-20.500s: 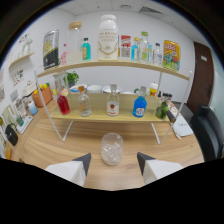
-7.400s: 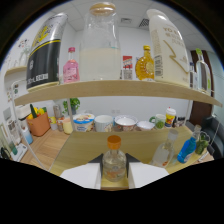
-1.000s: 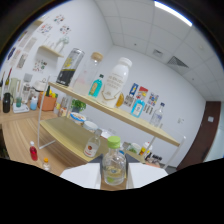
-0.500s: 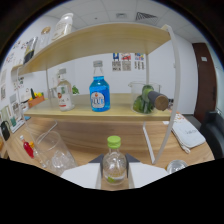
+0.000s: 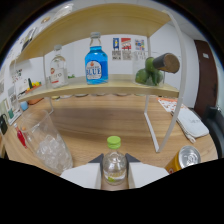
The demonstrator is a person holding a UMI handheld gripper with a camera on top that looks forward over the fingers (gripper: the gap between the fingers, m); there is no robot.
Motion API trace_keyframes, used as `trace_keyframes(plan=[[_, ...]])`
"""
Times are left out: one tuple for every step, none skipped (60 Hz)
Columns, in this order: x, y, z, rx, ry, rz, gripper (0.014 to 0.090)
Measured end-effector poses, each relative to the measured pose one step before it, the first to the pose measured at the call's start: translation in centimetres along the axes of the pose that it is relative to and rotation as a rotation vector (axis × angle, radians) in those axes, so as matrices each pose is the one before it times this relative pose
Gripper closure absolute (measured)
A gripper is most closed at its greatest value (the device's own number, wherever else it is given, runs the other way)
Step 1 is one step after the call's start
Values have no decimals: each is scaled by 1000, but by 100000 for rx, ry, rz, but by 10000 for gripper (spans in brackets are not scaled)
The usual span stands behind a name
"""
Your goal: Make me a cup of Vodka Sunrise.
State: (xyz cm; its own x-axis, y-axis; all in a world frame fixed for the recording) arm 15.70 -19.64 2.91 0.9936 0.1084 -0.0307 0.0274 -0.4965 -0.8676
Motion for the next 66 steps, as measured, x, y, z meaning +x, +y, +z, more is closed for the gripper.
trace_keyframes(plan=[[41,50,-57,-328,219,-238,683],[-2,35,1,-235,160,-90,681],[3,43,7,-227,198,8,682],[11,28,-24,-114,223,88,680],[-7,67,-18,-216,163,86,681],[6,29,-23,-22,165,97,679],[10,33,-29,-108,139,175,678],[7,27,-33,-123,105,240,676],[3,59,-55,-287,-62,320,677],[-4,35,-40,-149,38,296,674],[24,60,-25,-245,162,264,673],[48,113,-32,-503,205,185,672],[77,137,-18,-687,293,115,669],[56,102,-19,-624,225,144,659],[54,38,-39,-427,216,237,643],[86,8,-58,-245,389,320,626],[155,-17,-87,-202,709,305,601],[172,-64,-88,-143,867,300,574],[176,-78,-116,-242,852,194,549],[129,-75,-143,-286,758,166,520],[124,-78,-178,-396,608,109,474],[80,-97,-162,-358,552,98,429],[61,-160,-221,-162,383,101,381],[36,-218,-259,25,319,115,326],[11,-256,-303,70,205,152,272],[-19,-307,-339,226,100,223,234],[0,-358,-397,412,301,272,209],[-40,-378,-427,504,117,194,193],[-52,-394,-440,514,235,225,190],[-89,-364,-450,479,451,278,191],[-39,-404,-451,542,369,21,193],[-49,-378,-488,338,504,-17,193],[-18,-402,-533,136,615,-130,190],[-65,-319,-495,117,609,-162,194],[-69,-331,-519,133,549,-154,193],[-125,-301,-504,116,350,-109,195],[-127,-266,-490,-12,337,-74,196],[-125,-214,-491,-181,474,40,195],[-124,-205,-523,-203,508,130,195],[-151,-230,-503,-44,385,102,194],[-220,-245,-504,137,116,-55,194],[-245,-235,-497,161,-14,-143,193],[-81,-128,-466,157,142,-173,194],[-182,-180,-387,-266,383,-223,193],[-104,-78,-439,-291,653,-11,192],[-112,-35,-427,-446,670,116,191],[-169,-50,-439,-499,375,155,190],[-231,22,-421,-589,128,-33,191],[-254,22,-368,-465,18,-145,195],[-237,51,-418,-400,86,-136,194],[-238,63,-408,-294,204,-12,194],[-262,77,-400,-299,102,78,195],[-297,110,-369,-277,-39,70,196],[-320,115,-347,-328,-102,55,196],[-300,142,-324,-392,-30,43,196],[-266,170,-302,-357,91,-9,194],[-264,170,-285,-204,6,-72,191],[-338,162,-309,-128,7,-87,188],[-277,134,-237,-90,38,-212,187],[-259,180,-235,-202,133,-211,187],[-260,204,-224,-355,227,-233,186],[-251,195,-185,-408,218,-266,187],[-269,204,-180,-438,186,-229,187],[-255,200,-181,-422,154,-148,186],[-260,167,-192,-409,118,-22,187],[-289,116,-139,-285,57,96,187]])
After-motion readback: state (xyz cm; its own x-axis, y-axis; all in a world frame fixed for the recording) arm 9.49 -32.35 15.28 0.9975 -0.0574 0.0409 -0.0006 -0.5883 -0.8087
